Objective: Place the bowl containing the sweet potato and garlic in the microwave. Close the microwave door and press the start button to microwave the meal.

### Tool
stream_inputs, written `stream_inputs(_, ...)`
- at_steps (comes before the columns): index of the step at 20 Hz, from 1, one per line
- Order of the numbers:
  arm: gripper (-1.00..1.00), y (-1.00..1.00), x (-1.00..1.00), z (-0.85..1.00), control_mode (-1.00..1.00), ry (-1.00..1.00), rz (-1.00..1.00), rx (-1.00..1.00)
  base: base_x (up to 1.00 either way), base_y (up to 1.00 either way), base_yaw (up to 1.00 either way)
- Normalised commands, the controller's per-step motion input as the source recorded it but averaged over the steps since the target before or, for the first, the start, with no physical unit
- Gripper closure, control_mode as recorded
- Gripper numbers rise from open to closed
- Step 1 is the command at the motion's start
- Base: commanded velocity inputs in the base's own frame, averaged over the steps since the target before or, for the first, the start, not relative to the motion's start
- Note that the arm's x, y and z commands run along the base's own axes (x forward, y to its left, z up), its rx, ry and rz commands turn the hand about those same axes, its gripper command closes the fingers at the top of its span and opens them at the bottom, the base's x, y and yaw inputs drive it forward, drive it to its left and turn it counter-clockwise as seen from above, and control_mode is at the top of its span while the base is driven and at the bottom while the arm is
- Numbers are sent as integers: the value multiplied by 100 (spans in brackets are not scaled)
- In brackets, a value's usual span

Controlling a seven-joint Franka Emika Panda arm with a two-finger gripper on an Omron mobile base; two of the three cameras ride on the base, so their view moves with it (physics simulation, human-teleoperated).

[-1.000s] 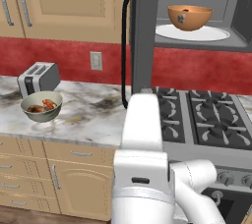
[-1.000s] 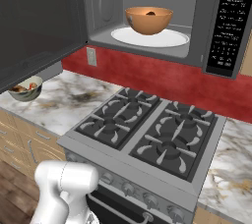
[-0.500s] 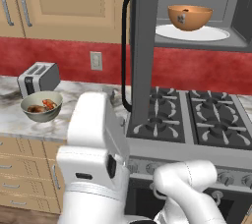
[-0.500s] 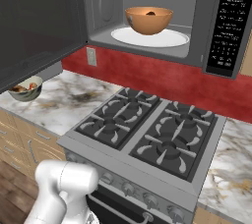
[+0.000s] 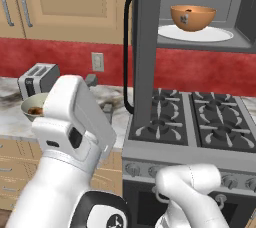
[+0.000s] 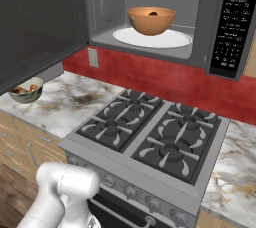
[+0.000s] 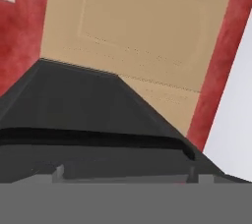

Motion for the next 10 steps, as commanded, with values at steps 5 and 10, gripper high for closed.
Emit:
stream_inputs(5,-100,15,54,-29,-100,0,-13,-3,0,0,0)
stream_inputs(10,-100,17,63,-29,-100,2,-13,-4,0,0,0)
